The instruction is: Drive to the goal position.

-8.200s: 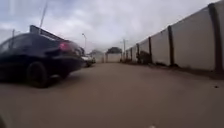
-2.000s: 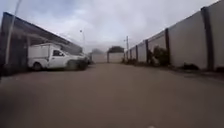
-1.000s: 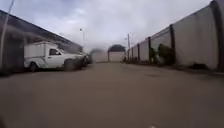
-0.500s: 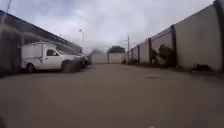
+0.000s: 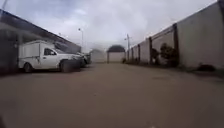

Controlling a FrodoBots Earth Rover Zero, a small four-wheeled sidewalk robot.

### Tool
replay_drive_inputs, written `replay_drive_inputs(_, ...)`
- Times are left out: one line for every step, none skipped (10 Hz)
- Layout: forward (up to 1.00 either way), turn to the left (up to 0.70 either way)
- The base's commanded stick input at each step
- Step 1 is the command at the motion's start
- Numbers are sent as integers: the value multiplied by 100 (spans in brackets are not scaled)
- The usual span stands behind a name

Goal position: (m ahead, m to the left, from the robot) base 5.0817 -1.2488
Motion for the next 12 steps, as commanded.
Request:
replay_drive_inputs(50, 34)
replay_drive_inputs(50, 35)
replay_drive_inputs(50, 4)
replay_drive_inputs(50, 0)
replay_drive_inputs(50, 0)
replay_drive_inputs(50, 0)
replay_drive_inputs(50, 0)
replay_drive_inputs(50, 0)
replay_drive_inputs(50, 0)
replay_drive_inputs(50, 0)
replay_drive_inputs(50, 0)
replay_drive_inputs(50, 0)
